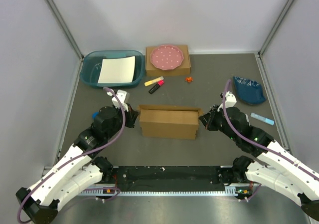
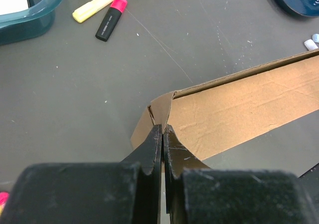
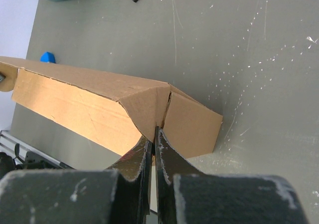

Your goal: Fold the paper box

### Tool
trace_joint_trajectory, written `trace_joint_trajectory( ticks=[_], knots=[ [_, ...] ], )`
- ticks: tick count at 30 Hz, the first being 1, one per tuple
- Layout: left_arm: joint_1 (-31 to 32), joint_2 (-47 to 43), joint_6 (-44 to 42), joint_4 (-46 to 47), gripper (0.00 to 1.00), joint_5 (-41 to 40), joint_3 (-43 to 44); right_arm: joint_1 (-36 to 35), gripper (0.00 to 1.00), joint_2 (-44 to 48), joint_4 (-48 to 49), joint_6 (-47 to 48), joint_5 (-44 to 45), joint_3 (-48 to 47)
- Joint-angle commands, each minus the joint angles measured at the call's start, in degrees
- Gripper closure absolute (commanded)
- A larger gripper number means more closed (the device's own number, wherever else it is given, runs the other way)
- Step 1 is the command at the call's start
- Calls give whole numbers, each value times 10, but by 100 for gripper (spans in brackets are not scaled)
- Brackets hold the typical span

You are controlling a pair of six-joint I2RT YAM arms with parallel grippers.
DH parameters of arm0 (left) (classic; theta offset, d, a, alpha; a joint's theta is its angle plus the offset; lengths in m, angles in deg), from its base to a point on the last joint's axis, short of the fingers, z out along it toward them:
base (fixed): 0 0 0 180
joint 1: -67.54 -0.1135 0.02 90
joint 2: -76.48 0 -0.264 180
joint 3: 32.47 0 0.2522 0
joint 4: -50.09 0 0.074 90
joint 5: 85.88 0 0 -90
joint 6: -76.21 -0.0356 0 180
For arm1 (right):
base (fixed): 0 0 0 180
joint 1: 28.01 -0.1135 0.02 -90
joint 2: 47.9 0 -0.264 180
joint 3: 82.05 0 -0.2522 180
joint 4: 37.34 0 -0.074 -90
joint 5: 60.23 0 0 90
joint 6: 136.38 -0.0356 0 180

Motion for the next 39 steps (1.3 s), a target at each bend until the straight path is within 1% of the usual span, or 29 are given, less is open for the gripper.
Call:
trace_joint_trajectory(
  ticks=[1, 16, 28, 39],
  knots=[
    [-2, 4, 26, 17, 100, -3, 44, -11, 100, -14, -82, 5, -18, 20],
    [-2, 9, 37, 1, 100, -1, 73, -11, 100, -14, -82, 3, -18, 24],
    [-2, 8, 26, -2, 100, -20, 73, -11, 100, -16, -82, 4, -16, 25],
    [-2, 16, 93, 9, 100, 20, 62, -11, 100, -23, -82, 4, -15, 23]
  ],
)
